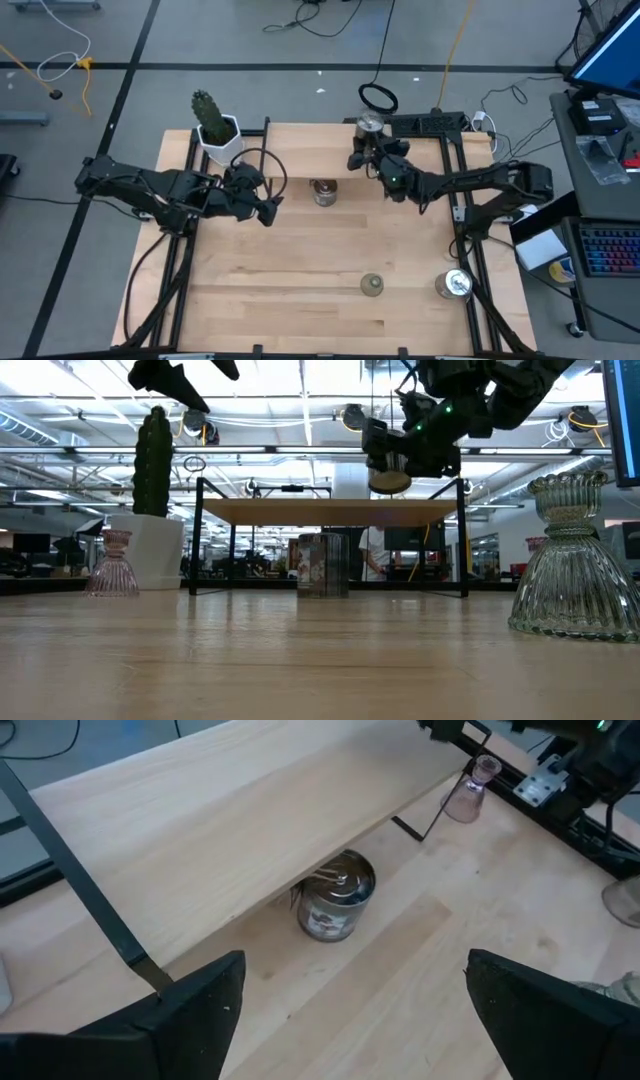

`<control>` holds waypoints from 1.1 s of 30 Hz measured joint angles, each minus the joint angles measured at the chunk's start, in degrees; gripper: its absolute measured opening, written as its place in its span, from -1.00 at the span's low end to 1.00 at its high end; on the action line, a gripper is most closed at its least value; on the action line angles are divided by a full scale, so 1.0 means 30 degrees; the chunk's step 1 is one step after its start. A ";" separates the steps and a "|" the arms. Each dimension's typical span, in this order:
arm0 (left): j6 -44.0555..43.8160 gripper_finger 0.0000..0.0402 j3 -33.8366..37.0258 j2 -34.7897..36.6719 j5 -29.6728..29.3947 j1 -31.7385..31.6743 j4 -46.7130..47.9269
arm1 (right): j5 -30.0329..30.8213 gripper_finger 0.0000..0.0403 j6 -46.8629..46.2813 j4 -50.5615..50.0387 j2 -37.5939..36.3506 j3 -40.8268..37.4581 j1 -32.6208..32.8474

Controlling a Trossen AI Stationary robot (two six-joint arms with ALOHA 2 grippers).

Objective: Pick & Place candle stick holders
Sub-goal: Put the orange scented candle on the shelf

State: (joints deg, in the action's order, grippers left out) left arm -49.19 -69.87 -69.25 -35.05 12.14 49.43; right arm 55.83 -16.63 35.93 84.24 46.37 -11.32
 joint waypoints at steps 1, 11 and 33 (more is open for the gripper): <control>0.0000 0.84 -0.0007 0.0000 -0.0007 0.0000 0.0001 | -0.0055 0.75 -0.0054 0.0504 0.0289 0.0001 0.0113; 0.0916 0.89 -0.0022 0.0000 0.0519 0.0015 0.0024 | 0.2114 0.75 0.1198 0.2704 0.1300 0.0037 0.0419; 0.1858 0.91 -0.0029 0.0000 0.0722 0.0015 0.0034 | 0.2052 0.92 0.1400 0.2640 0.2918 0.0039 0.0534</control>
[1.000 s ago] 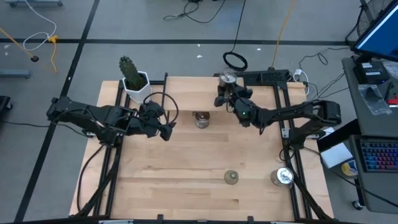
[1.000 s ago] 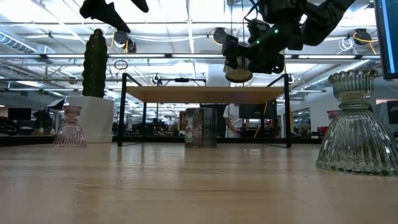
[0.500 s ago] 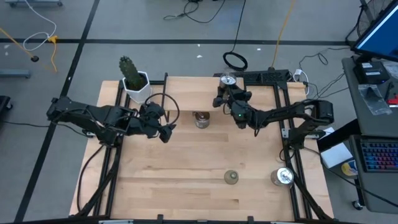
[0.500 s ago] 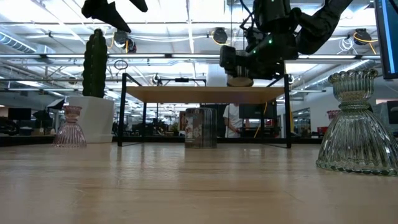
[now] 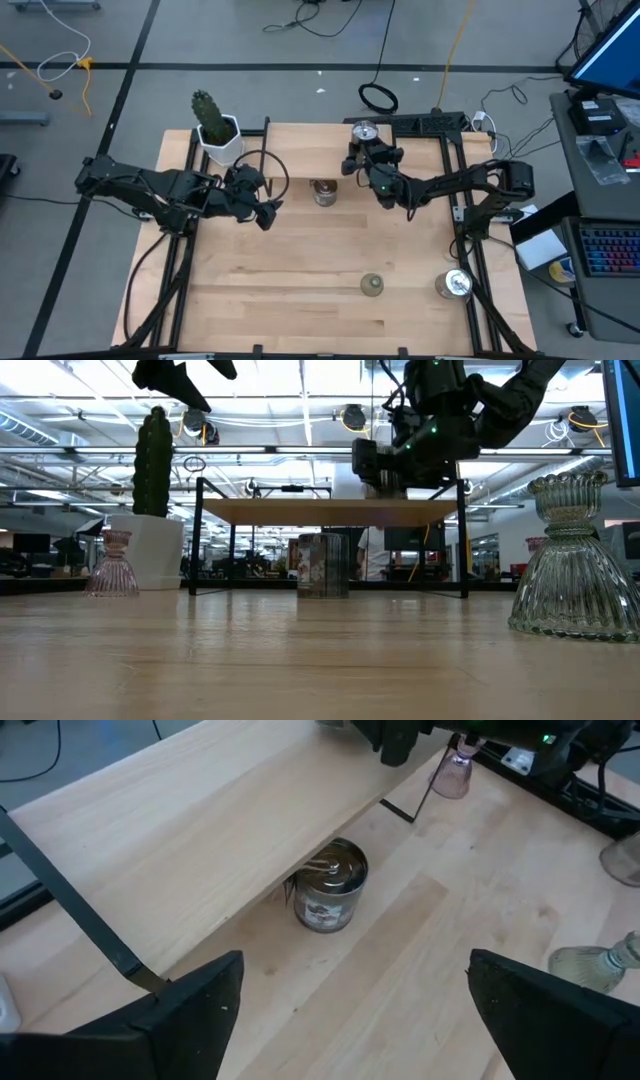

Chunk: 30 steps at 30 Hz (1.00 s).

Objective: Pick & Place candle stick holders
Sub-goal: Put the orange scented candle on the shelf

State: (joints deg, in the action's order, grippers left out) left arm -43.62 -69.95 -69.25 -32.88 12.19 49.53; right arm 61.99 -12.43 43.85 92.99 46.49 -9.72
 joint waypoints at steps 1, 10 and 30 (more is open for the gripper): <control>-0.0003 0.91 0.0000 0.0000 0.0000 0.0000 0.0003 | -0.0207 0.92 -0.0094 -0.0017 -0.0026 0.0005 -0.0039; -0.0007 0.84 0.0000 0.0000 0.0007 0.0000 0.0040 | -0.0231 0.82 -0.0032 -0.0092 0.0000 0.0012 -0.0056; -0.0029 0.85 0.0000 0.0000 0.0481 0.0022 0.0054 | -0.0127 0.91 0.2902 0.1634 0.0037 -0.0017 -0.0545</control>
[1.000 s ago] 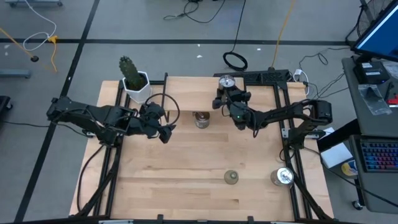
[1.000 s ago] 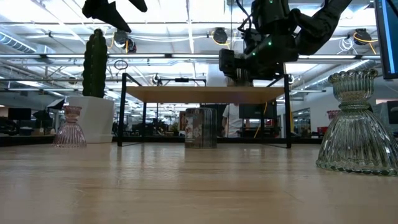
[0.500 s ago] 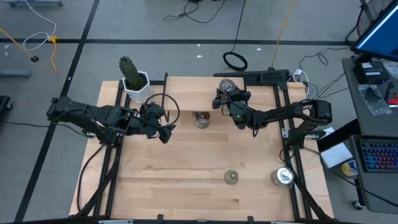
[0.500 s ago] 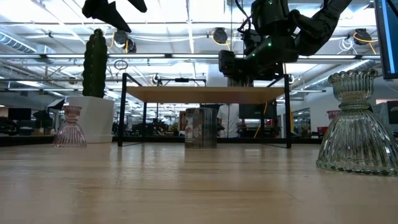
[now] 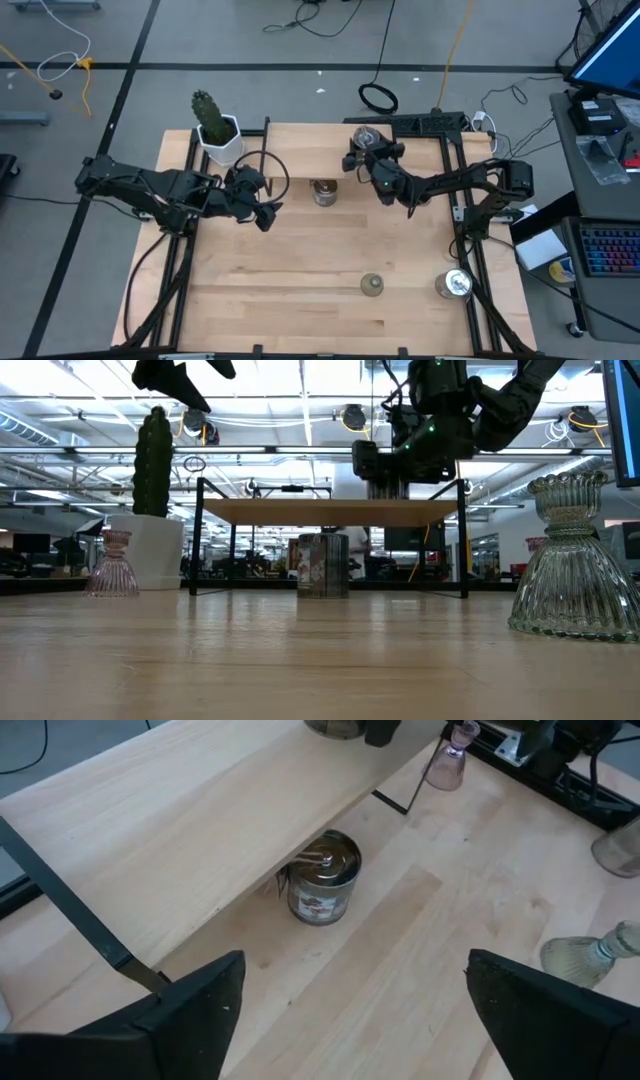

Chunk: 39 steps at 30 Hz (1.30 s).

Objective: Pick & Place candle stick holders
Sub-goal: Put the orange scented candle on the shelf

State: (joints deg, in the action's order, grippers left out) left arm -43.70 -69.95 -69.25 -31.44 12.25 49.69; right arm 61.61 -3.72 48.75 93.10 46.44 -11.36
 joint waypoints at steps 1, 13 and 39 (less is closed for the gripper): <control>0.0000 0.85 0.0000 0.0000 0.0005 0.0000 0.0000 | 0.0042 0.90 0.0266 0.0179 0.0000 0.0000 -0.0042; 0.0000 0.91 0.0000 0.0000 -0.0008 0.0000 0.0000 | 0.0115 0.87 0.2164 0.0686 0.0000 0.0000 -0.0583; 0.0022 0.88 0.0000 0.0000 -0.0015 0.0000 -0.0015 | -0.0111 0.87 0.2629 0.0703 -0.0015 -0.0002 -0.1354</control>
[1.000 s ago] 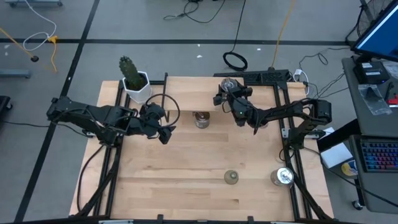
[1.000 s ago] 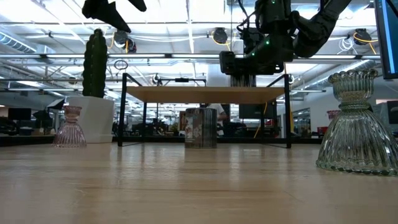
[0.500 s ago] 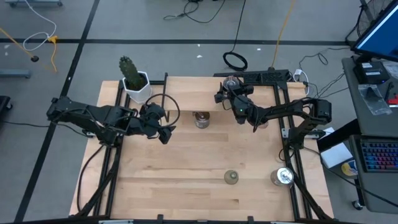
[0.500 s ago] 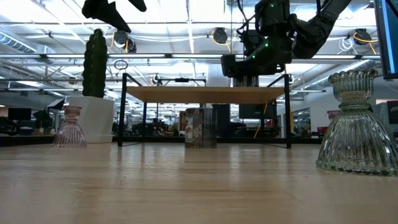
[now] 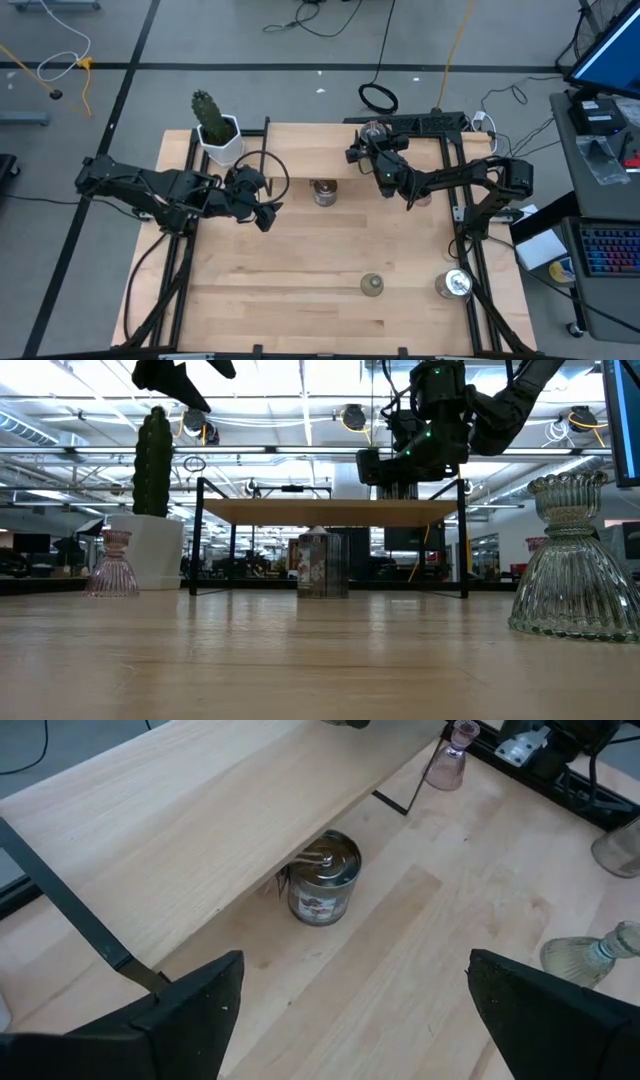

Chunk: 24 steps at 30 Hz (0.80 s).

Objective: Pick & Place candle stick holders
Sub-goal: Put the orange scented candle on the shelf

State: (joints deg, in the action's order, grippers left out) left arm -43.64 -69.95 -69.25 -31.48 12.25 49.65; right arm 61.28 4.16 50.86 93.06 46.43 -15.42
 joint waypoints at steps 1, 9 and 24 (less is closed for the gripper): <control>0.0000 0.87 0.0000 0.0000 0.0000 0.0000 0.0000 | 0.0000 0.87 0.0000 0.0090 0.0000 -0.0005 0.0000; -0.0026 0.87 0.0000 0.0000 0.0007 0.0000 -0.0003 | -0.1472 0.87 -0.0085 0.0559 -0.0007 -0.0005 0.0000; -0.0051 0.87 0.0000 0.0000 0.0022 0.0000 -0.0007 | -0.1494 0.87 0.2952 0.4155 -0.0007 -0.0005 0.0007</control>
State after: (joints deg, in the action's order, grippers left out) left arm -43.79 -69.95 -69.25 -31.42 12.25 49.63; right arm 56.80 13.02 63.32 93.03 46.41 -15.40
